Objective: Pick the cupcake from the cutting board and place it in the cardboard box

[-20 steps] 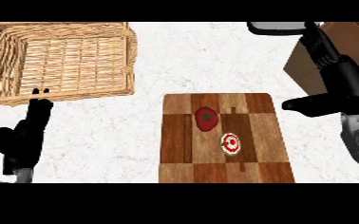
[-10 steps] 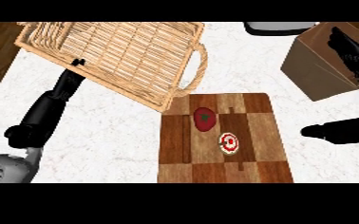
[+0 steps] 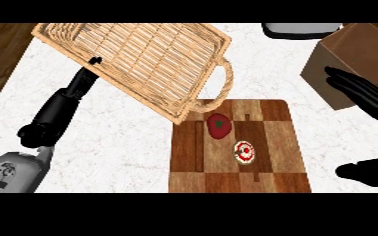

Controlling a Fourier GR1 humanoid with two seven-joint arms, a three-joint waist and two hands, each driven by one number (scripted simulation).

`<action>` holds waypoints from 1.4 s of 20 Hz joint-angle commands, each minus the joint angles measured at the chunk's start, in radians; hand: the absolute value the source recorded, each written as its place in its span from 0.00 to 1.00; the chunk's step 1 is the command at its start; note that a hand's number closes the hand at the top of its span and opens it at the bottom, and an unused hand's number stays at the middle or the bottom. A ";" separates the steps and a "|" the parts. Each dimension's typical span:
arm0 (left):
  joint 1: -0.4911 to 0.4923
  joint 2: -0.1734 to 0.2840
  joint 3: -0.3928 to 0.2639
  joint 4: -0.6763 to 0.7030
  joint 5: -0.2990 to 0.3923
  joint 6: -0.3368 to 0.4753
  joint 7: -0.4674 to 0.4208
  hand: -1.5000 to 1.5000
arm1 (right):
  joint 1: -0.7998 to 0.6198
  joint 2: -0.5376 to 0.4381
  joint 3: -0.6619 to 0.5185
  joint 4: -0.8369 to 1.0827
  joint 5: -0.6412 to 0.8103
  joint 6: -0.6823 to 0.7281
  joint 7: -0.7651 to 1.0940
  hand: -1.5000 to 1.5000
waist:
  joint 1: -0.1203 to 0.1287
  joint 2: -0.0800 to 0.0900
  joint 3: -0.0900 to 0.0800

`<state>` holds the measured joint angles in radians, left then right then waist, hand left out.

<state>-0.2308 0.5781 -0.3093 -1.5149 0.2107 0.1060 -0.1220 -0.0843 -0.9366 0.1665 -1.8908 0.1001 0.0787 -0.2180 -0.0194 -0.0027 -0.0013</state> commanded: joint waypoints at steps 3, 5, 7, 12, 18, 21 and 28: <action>-0.015 -0.002 0.005 -0.014 -0.018 -0.013 0.007 0.50 | -0.024 -0.110 0.133 -0.176 0.158 0.130 0.238 0.00 | 0.021 0.000 -0.002; -0.002 -0.017 -0.010 -0.025 -0.020 -0.023 0.014 0.50 | -0.073 -0.111 0.176 -0.223 0.182 0.187 0.342 0.00 | 0.033 0.001 -0.002; -0.055 -0.047 -0.012 0.014 -0.040 -0.014 0.039 0.50 | -0.116 -0.071 0.234 -0.274 0.198 0.238 0.451 0.00 | 0.028 0.004 -0.001; -0.048 -0.035 0.030 0.010 -0.029 -0.040 0.037 0.50 | -0.135 -0.004 0.365 -0.449 0.284 0.328 0.758 0.00 | 0.019 0.000 -0.001; 0.023 -0.063 0.029 -0.020 -0.075 -0.052 0.006 0.50 | -0.223 0.209 0.506 -0.382 0.335 0.462 0.976 0.00 | 0.026 0.001 0.000; -0.057 -0.076 0.071 0.044 -0.074 -0.081 0.028 0.50 | -0.261 0.319 0.528 -0.389 0.310 0.538 1.105 0.00 | 0.021 0.002 0.000; 0.027 -0.104 0.094 -0.045 -0.101 -0.106 0.040 0.50 | -0.218 0.384 0.586 -0.264 0.529 0.540 1.035 0.00 | 0.025 0.001 0.001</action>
<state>-0.2432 0.4883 -0.2251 -1.4871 0.1193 0.0006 -0.1149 -0.3008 -0.5950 0.7271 -2.1807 0.5504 0.5818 0.7857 0.0038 0.0000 -0.0006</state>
